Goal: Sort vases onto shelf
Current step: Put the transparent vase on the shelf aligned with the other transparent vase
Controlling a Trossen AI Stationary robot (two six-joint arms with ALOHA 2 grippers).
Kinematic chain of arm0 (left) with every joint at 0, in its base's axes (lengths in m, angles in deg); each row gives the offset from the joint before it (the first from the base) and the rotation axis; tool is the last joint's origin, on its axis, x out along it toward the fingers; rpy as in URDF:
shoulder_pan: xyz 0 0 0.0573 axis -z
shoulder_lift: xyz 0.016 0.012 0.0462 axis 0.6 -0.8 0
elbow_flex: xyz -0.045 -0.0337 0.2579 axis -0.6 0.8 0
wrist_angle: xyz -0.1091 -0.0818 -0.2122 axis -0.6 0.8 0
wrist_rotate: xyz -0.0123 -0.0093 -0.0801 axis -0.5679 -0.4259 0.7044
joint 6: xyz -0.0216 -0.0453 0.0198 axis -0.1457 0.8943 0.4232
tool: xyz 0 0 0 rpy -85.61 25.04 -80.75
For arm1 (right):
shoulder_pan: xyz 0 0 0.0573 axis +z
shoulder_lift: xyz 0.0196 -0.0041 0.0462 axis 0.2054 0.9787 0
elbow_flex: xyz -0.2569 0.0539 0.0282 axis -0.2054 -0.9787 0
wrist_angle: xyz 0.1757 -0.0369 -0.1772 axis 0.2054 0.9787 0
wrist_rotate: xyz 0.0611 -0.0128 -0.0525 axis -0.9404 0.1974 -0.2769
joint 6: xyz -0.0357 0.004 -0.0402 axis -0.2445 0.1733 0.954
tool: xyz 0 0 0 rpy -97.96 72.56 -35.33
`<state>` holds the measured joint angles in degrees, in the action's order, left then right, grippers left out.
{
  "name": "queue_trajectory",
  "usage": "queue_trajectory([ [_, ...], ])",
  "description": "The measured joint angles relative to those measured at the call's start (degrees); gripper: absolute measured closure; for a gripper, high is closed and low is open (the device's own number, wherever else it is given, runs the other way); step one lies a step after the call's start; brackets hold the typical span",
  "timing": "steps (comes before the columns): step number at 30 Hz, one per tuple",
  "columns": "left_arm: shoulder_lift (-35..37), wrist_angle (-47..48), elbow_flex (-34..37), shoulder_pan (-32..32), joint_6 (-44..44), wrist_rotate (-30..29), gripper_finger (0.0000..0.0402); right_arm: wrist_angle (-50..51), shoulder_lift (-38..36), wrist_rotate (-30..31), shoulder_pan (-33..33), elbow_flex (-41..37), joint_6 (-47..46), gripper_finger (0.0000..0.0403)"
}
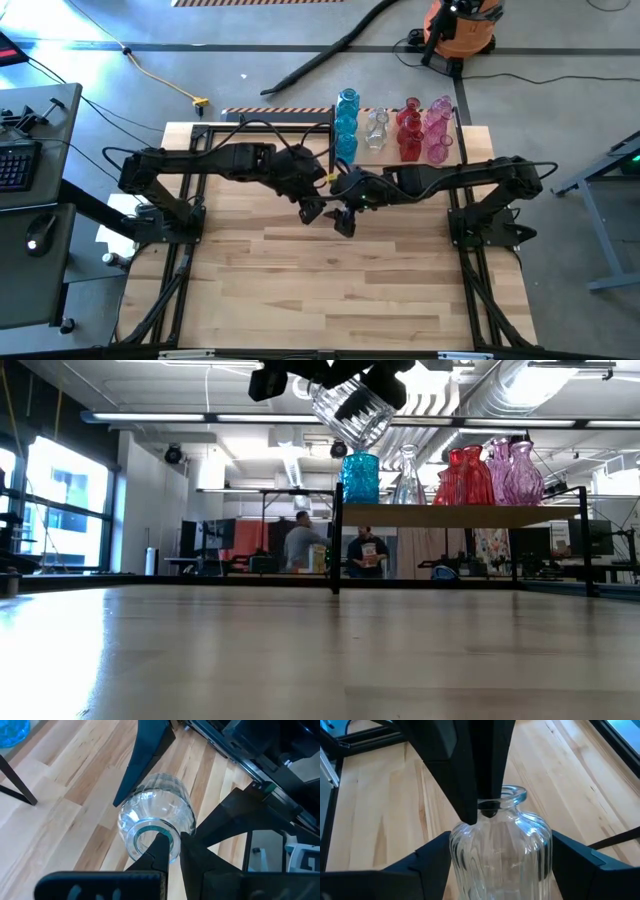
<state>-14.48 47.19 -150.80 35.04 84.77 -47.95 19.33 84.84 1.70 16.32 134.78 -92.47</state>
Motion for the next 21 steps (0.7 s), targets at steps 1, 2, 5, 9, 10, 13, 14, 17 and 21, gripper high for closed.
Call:
queue_trajectory([
  [1,0.0,-0.1,0.0,-0.1,-0.4,0.0,0.0389,0.0,0.0,0.2,0.0,0.0,0.0,0.0143],
  [2,0.0,-0.2,0.0,-0.1,-0.6,-0.1,0.0389,0.1,0.0,0.2,0.0,0.0,0.0,0.0143],
  [5,0.0,-0.7,0.1,-0.1,-0.8,-0.8,0.0385,0.1,0.0,0.2,0.0,0.0,0.0,0.0144],
  [9,0.0,-2.4,0.1,-0.6,-0.5,-0.9,0.0365,0.2,-0.1,0.5,0.0,0.0,-1.2,0.0145],
  [10,0.0,-2.6,0.1,-0.9,-0.4,-0.9,0.0360,0.2,0.0,0.8,0.0,0.0,-1.8,0.0145],
  [13,0.0,-2.8,0.2,-1.7,-0.4,-0.3,0.0344,0.5,0.1,1.3,0.0,-0.1,-2.7,0.0146],
  [14,0.0,-2.9,0.2,-2.0,-0.6,0.0,0.0339,0.6,0.1,1.2,0.0,-0.1,-2.8,0.0146],
  [17,0.0,-3.3,0.2,-2.8,-1.5,0.3,0.0325,0.5,0.2,0.6,0.0,-0.2,-3.9,0.0146],
  [21,0.0,-3.5,0.2,-3.9,-1.0,2.4,0.0307,0.4,0.2,1.7,0.0,-0.2,-4.0,0.0146],
])
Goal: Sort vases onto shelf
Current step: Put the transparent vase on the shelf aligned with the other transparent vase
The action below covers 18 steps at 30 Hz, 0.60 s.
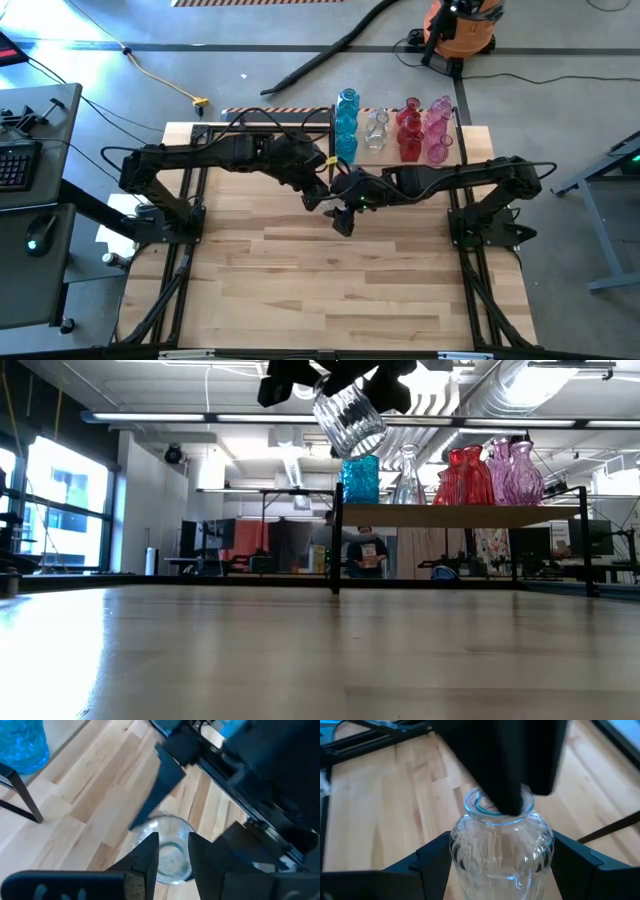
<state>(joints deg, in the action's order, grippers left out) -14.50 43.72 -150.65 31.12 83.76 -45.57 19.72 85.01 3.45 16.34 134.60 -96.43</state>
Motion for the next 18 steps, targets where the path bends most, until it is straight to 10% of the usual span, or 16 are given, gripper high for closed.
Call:
queue_trajectory([
  [18,0.4,0.4,-4.4,-7.2,0.9,6.7,0.0295,6.2,-7.5,2.0,-4.2,0.0,2.0,0.0146],
])
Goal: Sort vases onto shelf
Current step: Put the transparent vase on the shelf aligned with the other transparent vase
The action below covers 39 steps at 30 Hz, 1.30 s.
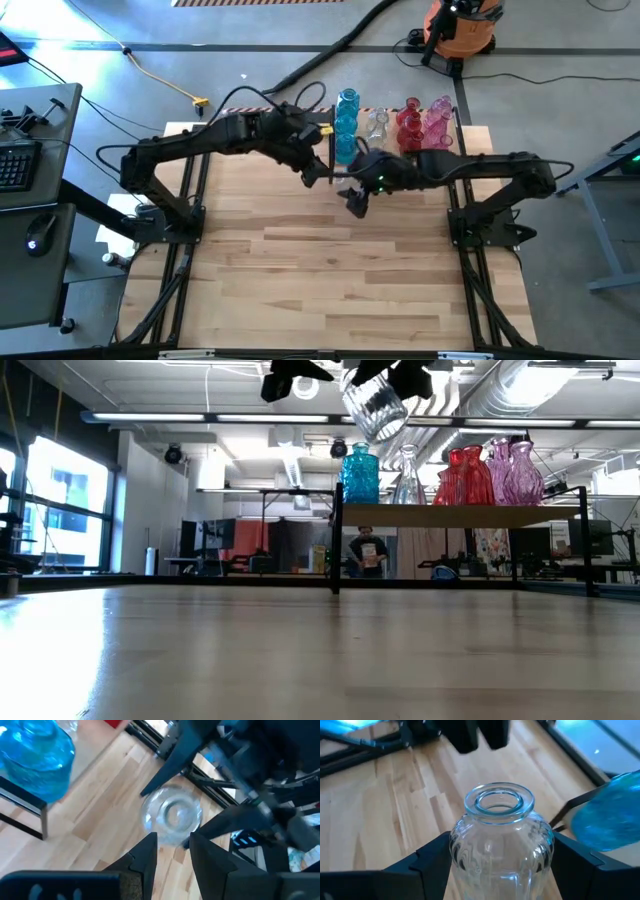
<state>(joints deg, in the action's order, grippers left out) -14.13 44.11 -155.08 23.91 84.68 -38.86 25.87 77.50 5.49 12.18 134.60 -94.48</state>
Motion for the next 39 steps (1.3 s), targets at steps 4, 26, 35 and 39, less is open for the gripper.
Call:
queue_trajectory([
  [4,0.0,0.1,-0.6,-1.6,-0.5,0.0,0.0295,0.7,-3.1,1.7,-1.7,0.0,2.1,0.0146],
  [26,0.0,1.1,-0.6,-4.8,-0.5,0.0,0.0295,9.0,-24.7,8.6,-15.9,0.1,10.3,0.0146],
  [35,0.0,4.9,-0.6,-5.9,-2.2,0.0,0.0295,11.0,-33.7,13.2,-18.0,-4.0,4.5,0.0146],
  [39,0.0,5.3,-0.6,-7.2,-4.0,0.1,0.0295,10.6,-36.7,14.5,-18.0,-8.7,-0.6,0.0146],
])
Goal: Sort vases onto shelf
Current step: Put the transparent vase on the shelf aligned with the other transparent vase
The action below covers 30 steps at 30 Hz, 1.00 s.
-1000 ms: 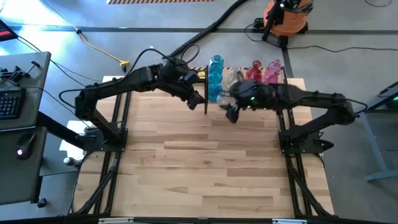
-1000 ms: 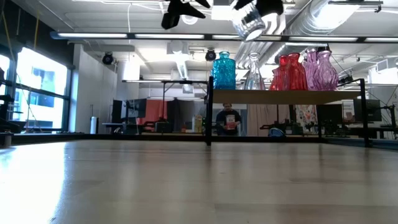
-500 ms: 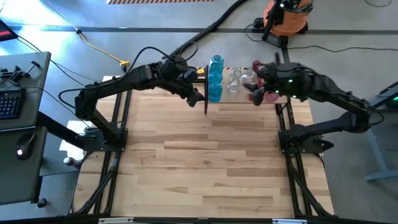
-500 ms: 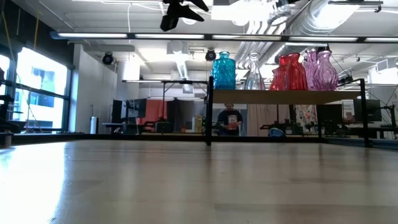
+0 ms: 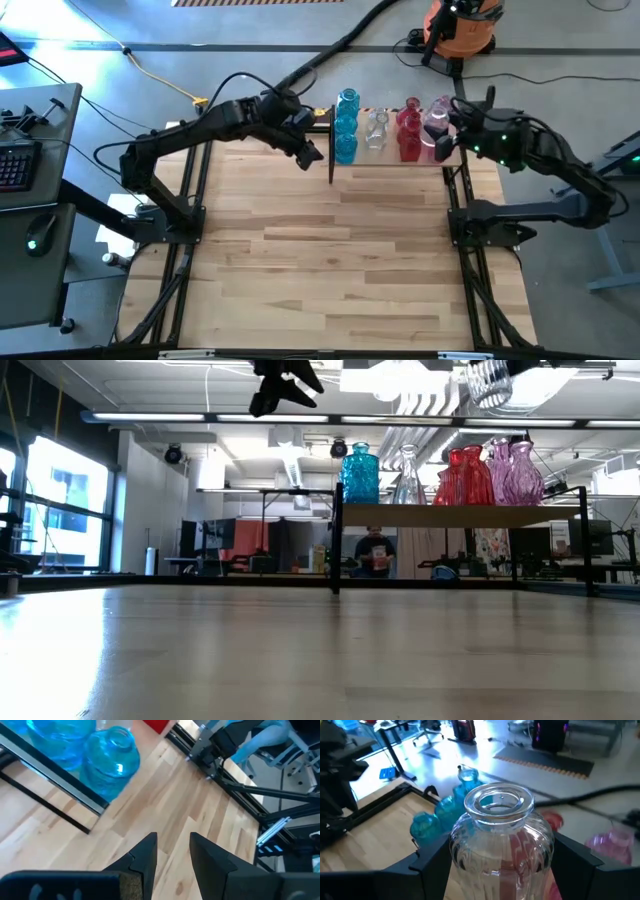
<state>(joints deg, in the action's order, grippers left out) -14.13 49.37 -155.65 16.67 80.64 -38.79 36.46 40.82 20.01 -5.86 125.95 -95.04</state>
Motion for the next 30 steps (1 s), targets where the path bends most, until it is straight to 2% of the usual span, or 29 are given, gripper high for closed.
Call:
queue_trajectory([
  [6,0.0,1.8,0.0,-3.0,-2.7,0.2,0.0295,-3.5,-2.4,0.4,0.3,-9.6,-6.3,0.0146],
  [15,0.0,3.1,0.0,-6.6,-4.5,0.4,0.0296,-20.8,-2.8,0.1,3.9,-23.6,-7.4,0.0146],
  [25,0.0,3.1,0.0,-7.7,-4.8,0.4,0.0296,-32.2,-2.7,1.5,8.7,-31.8,-6.9,0.0146],
  [30,0.0,3.1,0.0,-7.6,-4.5,0.4,0.0296,-38.4,-2.6,2.1,10.7,-34.5,-2.6,0.0146],
])
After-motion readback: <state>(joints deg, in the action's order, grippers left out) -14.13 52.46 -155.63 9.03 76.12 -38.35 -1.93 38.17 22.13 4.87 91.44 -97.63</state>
